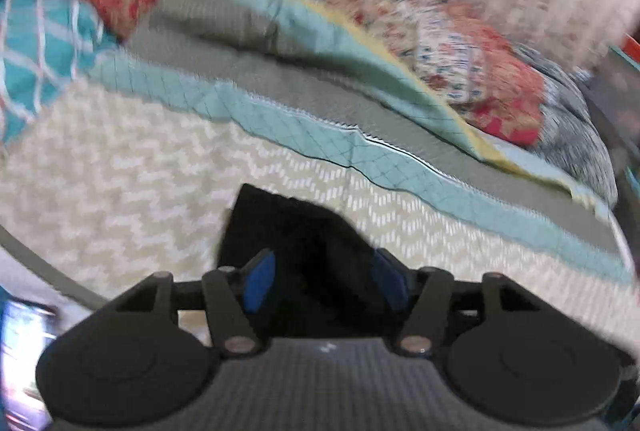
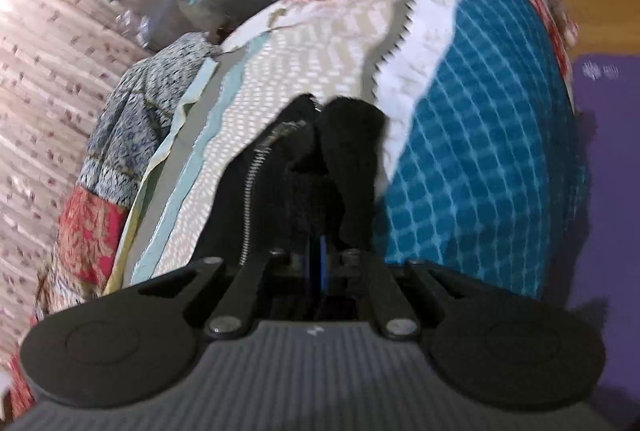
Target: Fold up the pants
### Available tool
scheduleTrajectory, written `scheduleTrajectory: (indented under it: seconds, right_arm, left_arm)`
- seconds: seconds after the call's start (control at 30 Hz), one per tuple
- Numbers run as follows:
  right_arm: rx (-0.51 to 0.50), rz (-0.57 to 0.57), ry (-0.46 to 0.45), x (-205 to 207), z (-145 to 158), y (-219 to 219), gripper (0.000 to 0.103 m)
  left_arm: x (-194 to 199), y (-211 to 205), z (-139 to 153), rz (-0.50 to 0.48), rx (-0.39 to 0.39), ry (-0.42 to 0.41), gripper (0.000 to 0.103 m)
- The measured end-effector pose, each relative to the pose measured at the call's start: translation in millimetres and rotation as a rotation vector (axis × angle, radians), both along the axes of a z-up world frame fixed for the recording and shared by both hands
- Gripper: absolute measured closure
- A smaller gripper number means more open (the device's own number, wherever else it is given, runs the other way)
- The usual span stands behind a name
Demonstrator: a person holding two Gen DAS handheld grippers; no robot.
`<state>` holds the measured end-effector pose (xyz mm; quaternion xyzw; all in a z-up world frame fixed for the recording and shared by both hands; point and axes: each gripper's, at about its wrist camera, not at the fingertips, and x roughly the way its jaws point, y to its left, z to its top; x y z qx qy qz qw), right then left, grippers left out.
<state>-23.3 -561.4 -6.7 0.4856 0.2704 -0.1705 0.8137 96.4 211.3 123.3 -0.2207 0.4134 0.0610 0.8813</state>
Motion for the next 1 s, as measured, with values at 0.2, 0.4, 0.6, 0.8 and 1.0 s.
scheduleTrajectory:
  seconds: [0.2,0.4,0.6,0.8,1.0]
  right_arm:
    - [0.041,0.004,-0.033,-9.4,-8.4,-10.7,0.096]
    - [0.032,0.028,-0.033,-16.5,-9.3,-13.8,0.096]
    - [-0.009,0.02,-0.072,-21.0,4.5,-13.0,0.097]
    - [-0.058,-0.042,-0.227,-41.2,43.8,-32.0,0.097]
    - [-0.106,-0.156,0.018,-50.0,12.3,-51.4,0.092]
  left_arm:
    - [77.1,4.9,-44.7,0.113,-0.145,0.258,0.027]
    - [72.7,14.6,-79.3,0.212,-0.27,0.303,0.094]
    - [17.5,15.4,-32.8,0.142,-0.285,0.103,0.095]
    - [-102.7,8.1,-0.3,0.057,-0.358,-0.146,0.094]
    - [-184.4,-22.6,-102.3,0.139,-0.371,0.117,0.081]
